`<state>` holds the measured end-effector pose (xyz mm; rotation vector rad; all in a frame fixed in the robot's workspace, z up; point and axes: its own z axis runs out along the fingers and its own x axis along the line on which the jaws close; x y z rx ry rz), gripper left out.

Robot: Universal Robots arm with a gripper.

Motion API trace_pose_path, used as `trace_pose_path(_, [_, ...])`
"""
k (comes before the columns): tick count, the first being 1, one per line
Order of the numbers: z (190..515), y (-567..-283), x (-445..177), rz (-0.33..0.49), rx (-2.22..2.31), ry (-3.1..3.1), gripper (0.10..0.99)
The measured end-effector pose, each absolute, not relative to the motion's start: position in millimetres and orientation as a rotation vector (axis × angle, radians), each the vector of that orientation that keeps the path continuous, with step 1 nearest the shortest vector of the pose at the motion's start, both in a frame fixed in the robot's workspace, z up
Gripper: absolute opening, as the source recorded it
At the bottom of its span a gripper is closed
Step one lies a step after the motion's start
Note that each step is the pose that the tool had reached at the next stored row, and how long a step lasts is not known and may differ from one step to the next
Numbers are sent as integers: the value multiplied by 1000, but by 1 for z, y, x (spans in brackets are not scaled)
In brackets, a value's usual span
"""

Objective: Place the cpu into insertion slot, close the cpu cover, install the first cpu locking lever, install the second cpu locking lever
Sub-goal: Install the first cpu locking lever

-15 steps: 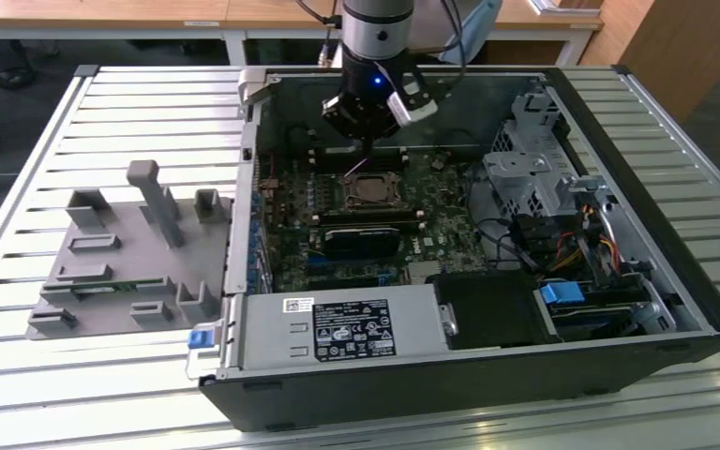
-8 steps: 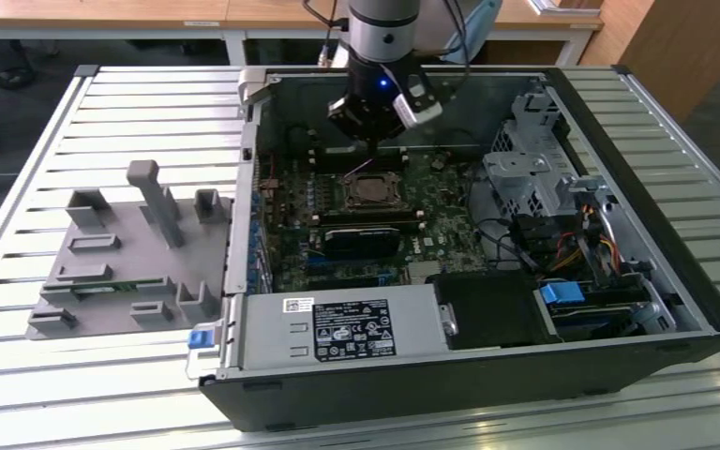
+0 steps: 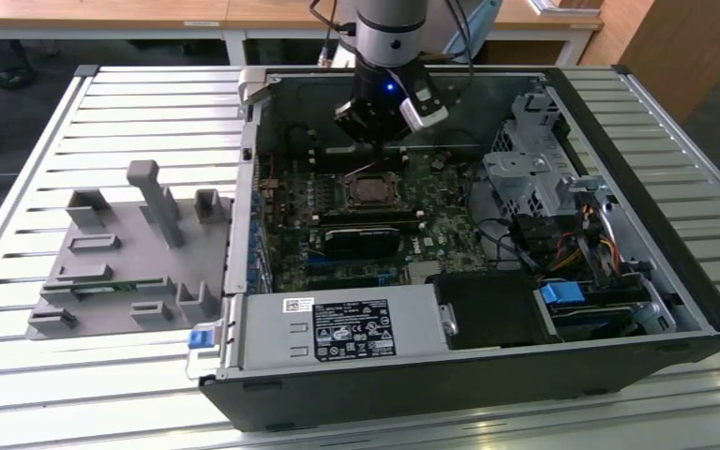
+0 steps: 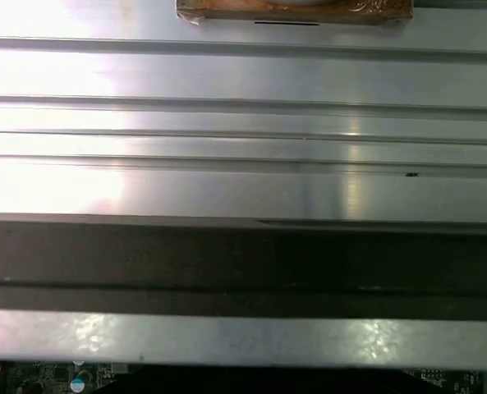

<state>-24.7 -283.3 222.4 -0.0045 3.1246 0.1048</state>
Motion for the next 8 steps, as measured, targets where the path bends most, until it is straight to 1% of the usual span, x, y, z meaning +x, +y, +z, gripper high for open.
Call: trace_pose_path(8, [214,-282,-22,104,-4,3125,106])
